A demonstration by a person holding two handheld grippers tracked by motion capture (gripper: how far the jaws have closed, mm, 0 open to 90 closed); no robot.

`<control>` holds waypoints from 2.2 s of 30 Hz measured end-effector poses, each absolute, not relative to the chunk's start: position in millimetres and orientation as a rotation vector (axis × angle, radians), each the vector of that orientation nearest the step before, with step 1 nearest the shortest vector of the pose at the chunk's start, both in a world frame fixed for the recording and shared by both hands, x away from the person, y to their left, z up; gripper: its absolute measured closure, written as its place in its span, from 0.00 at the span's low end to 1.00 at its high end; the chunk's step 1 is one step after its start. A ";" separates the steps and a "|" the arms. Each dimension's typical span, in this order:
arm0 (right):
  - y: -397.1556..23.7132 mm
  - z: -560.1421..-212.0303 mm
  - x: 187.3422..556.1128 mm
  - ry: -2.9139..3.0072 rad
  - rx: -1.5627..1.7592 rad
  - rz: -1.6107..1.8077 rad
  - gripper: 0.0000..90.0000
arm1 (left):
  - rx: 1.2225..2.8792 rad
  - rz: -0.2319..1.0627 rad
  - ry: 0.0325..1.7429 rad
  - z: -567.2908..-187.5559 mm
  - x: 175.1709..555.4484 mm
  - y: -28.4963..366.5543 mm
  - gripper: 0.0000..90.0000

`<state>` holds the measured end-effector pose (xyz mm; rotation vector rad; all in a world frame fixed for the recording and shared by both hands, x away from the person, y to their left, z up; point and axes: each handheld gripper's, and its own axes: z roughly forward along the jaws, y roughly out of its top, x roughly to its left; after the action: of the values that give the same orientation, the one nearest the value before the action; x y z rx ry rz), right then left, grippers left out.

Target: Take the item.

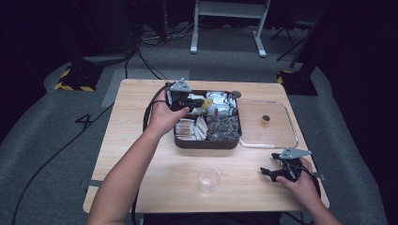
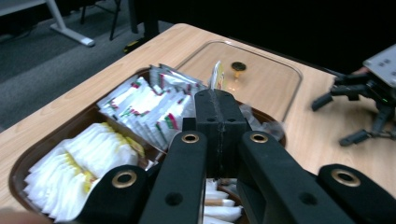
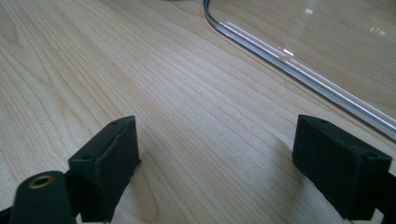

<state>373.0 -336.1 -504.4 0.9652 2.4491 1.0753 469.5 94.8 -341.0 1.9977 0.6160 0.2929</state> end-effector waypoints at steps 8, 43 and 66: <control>-336.1 -504.4 373.0 2.449 0.965 1.075 0.16 | 1.988 0.252 0.514 -338.1 436.8 91.1 1.00; -336.2 -504.4 373.0 2.450 0.964 1.074 0.16 | 1.994 0.105 0.325 -379.3 333.1 71.0 1.00; -336.2 -504.4 373.0 2.449 0.964 1.075 0.16 | 2.053 0.069 0.343 -413.7 320.9 68.6 1.00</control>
<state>373.0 -336.2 -504.4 0.9644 2.4494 1.0745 320.9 68.6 -413.7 2.0533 0.3427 0.0691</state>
